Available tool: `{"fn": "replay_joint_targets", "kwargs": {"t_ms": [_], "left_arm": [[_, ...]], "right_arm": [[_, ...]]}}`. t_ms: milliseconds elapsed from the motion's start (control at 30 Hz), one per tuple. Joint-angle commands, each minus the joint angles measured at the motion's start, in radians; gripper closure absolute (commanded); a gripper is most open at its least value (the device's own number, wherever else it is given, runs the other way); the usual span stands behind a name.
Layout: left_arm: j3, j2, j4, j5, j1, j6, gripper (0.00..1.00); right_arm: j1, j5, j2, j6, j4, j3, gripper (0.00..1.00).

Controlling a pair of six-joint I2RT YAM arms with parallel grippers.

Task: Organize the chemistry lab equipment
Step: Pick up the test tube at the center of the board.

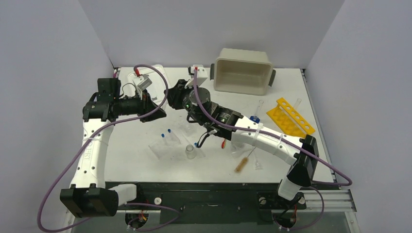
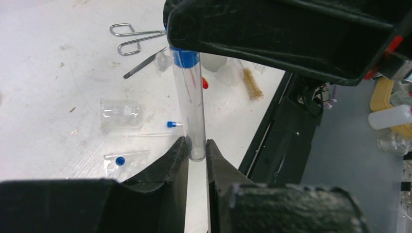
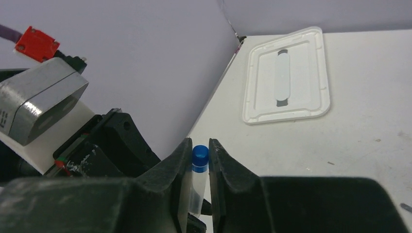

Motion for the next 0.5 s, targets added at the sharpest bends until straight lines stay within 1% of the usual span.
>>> {"fn": "replay_joint_targets", "kwargs": {"t_ms": [0, 67, 133, 200, 233, 267, 467], "left_arm": [[0.039, -0.023, -0.024, -0.039, -0.004, 0.107, 0.94], [0.048, -0.022, -0.064, -0.068, -0.003, 0.159, 0.95], [0.053, -0.019, -0.092, -0.086, -0.004, 0.195, 0.95], [0.052, -0.017, -0.099, -0.105, -0.003, 0.209, 0.96], [0.048, -0.015, -0.097, -0.112, -0.003, 0.21, 0.97], [0.046, -0.015, -0.09, -0.126, -0.003, 0.21, 1.0], [0.032, -0.017, -0.057, -0.166, -0.003, 0.195, 1.0]], "right_arm": [[-0.077, -0.207, 0.018, 0.134, -0.046, 0.036, 0.8], [-0.118, -0.282, 0.014, 0.177, -0.056, 0.023, 0.64], [-0.145, -0.33, 0.013, 0.189, -0.098, 0.038, 0.57], [-0.157, -0.366, 0.017, 0.171, -0.14, 0.057, 0.52], [-0.159, -0.381, 0.017, 0.16, -0.151, 0.063, 0.51], [-0.161, -0.413, 0.019, 0.154, -0.175, 0.076, 0.49], [-0.163, -0.499, 0.014, 0.135, -0.227, 0.091, 0.47]]}}
